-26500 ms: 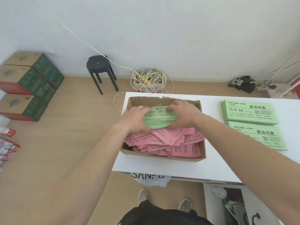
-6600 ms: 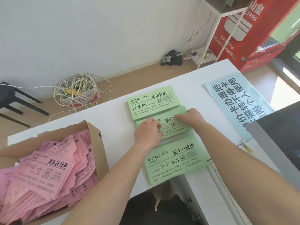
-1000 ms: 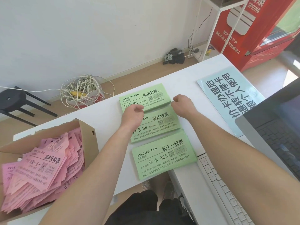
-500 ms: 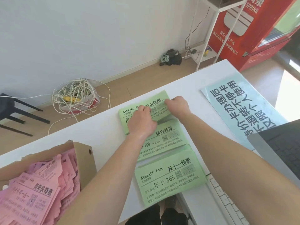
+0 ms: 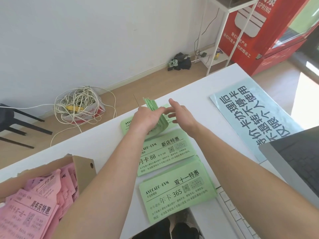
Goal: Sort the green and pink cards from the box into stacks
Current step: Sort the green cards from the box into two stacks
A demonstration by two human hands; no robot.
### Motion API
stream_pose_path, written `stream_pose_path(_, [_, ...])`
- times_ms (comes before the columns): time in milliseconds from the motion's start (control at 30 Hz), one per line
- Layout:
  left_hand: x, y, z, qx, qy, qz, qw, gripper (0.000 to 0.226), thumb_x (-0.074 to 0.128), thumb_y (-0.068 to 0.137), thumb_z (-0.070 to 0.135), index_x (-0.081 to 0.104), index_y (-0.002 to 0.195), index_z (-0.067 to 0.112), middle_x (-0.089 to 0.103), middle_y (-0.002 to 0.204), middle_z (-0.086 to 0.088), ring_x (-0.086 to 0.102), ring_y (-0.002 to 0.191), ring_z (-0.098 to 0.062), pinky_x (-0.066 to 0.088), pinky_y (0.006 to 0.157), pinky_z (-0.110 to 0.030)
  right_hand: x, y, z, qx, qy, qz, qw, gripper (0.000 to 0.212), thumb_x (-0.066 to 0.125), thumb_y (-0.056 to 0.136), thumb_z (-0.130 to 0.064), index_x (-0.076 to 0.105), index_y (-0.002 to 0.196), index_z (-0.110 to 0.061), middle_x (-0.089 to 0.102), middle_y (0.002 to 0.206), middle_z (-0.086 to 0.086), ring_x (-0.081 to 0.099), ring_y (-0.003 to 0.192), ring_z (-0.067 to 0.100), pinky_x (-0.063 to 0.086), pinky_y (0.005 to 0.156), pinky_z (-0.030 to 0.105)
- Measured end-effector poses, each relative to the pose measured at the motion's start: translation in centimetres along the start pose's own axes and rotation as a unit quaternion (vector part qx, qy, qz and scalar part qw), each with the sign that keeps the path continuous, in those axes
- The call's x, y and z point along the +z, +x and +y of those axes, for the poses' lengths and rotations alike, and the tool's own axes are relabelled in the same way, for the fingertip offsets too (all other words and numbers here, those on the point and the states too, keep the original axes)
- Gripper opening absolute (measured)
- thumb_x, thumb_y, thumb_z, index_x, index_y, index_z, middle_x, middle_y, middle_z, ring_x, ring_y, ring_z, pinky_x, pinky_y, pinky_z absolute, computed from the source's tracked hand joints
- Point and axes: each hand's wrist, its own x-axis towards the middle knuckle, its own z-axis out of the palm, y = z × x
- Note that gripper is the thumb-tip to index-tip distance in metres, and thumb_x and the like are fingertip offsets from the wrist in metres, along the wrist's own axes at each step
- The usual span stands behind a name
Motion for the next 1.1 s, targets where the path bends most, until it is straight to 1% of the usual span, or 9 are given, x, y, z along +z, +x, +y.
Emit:
stream_pose_path(133, [-0.4, 0.8, -0.7, 0.002, -0.047, 0.001, 0.999, 0.04, 0.068, 0.089, 0.037, 0.057, 0.111, 0.006, 0.061, 0.087, -0.006, 0.065, 0.079, -0.024, 0.063, 0.076, -0.043, 0.3, 0.1, 0.1, -0.007, -0.01, -0.019, 1.0, 0.061, 0.028, 0.104, -0.057, 0.077, 0.112, -0.022, 0.069, 0.119, -0.004, 0.062, 0.109, 0.017, 0.047, 0.1, 0.04])
stream_pose_path(267, [-0.7, 1.8, -2.6, -0.012, -0.2, -0.024, 0.979, 0.036, 0.079, 0.082, 0.021, 0.062, 0.113, 0.014, 0.07, 0.108, -0.009, 0.071, 0.092, -0.029, 0.063, 0.064, -0.039, -0.3, 0.8, 0.3, -0.006, -0.035, -0.007, 0.999, 0.06, 0.026, 0.106, -0.054, 0.077, 0.106, -0.023, 0.07, 0.119, -0.003, 0.062, 0.105, 0.018, 0.047, 0.094, 0.037])
stream_pose_path(367, [-0.9, 2.0, -3.7, -0.009, -0.284, -0.046, 0.958, 0.038, 0.08, 0.081, 0.012, 0.065, 0.116, 0.014, 0.073, 0.11, -0.008, 0.073, 0.093, -0.026, 0.063, 0.064, -0.039, -1.1, 1.7, 1.1, 0.016, -0.044, 0.071, 0.996, 0.055, 0.032, 0.105, -0.044, 0.071, 0.104, -0.005, 0.068, 0.103, -0.003, 0.06, 0.091, 0.02, 0.044, 0.085, 0.036])
stream_pose_path(433, [-1.0, 1.9, -4.2, -0.002, -0.314, -0.06, 0.947, 0.033, 0.077, 0.084, 0.008, 0.067, 0.115, 0.015, 0.074, 0.111, -0.007, 0.072, 0.096, -0.024, 0.062, 0.065, -0.039, -1.8, 1.9, 2.0, 0.037, -0.077, 0.13, 0.988, 0.043, 0.039, 0.101, -0.033, 0.059, 0.091, 0.004, 0.054, 0.086, 0.002, 0.048, 0.078, 0.023, 0.037, 0.072, 0.035])
stream_pose_path(500, [-1.1, 1.8, -4.7, -0.003, -0.336, -0.074, 0.939, 0.03, 0.075, 0.087, 0.006, 0.067, 0.113, 0.016, 0.074, 0.111, -0.006, 0.072, 0.097, -0.023, 0.062, 0.065, -0.039, -2.1, 1.9, 2.8, 0.053, -0.112, 0.146, 0.982, 0.025, 0.042, 0.097, -0.027, 0.049, 0.08, -0.009, 0.046, 0.08, 0.006, 0.041, 0.073, 0.023, 0.032, 0.066, 0.034])
stream_pose_path(567, [-1.2, 1.8, -5.1, -0.01, -0.348, -0.085, 0.934, 0.03, 0.073, 0.089, 0.005, 0.066, 0.116, 0.015, 0.075, 0.109, -0.006, 0.074, 0.093, -0.022, 0.062, 0.064, -0.037, -2.1, 1.8, 3.3, 0.062, -0.127, 0.136, 0.981, 0.018, 0.043, 0.096, -0.024, 0.049, 0.082, -0.014, 0.049, 0.08, 0.006, 0.042, 0.072, 0.023, 0.033, 0.067, 0.034])
stream_pose_path(733, [-1.2, 1.7, -5.2, -0.013, -0.359, -0.102, 0.928, 0.029, 0.068, 0.093, 0.004, 0.065, 0.12, 0.014, 0.075, 0.109, -0.006, 0.073, 0.093, -0.022, 0.062, 0.065, -0.037, -1.7, 1.6, 3.6, 0.066, -0.13, 0.133, 0.98, 0.017, 0.044, 0.096, -0.024, 0.053, 0.084, -0.016, 0.055, 0.083, 0.004, 0.047, 0.075, 0.022, 0.036, 0.07, 0.033])
stream_pose_path(867, [-1.5, 1.5, -5.0, -0.008, -0.354, -0.099, 0.93, 0.027, 0.066, 0.094, 0.005, 0.065, 0.12, 0.014, 0.074, 0.106, -0.006, 0.073, 0.092, -0.021, 0.061, 0.061, -0.035, -1.6, 1.6, 3.6, 0.072, -0.134, 0.127, 0.98, 0.023, 0.046, 0.095, -0.025, 0.054, 0.082, -0.008, 0.057, 0.084, 0.004, 0.049, 0.077, 0.023, 0.038, 0.07, 0.033])
stream_pose_path(1100, [-2.0, 1.5, -4.8, -0.012, -0.355, -0.076, 0.932, 0.033, 0.071, 0.09, 0.005, 0.065, 0.122, 0.012, 0.074, 0.109, -0.006, 0.072, 0.093, -0.022, 0.059, 0.055, -0.032, -1.4, 1.5, 3.1, 0.064, -0.136, 0.116, 0.982, 0.019, 0.046, 0.095, -0.024, 0.05, 0.078, -0.015, 0.053, 0.078, 0.002, 0.047, 0.073, 0.023, 0.036, 0.067, 0.033])
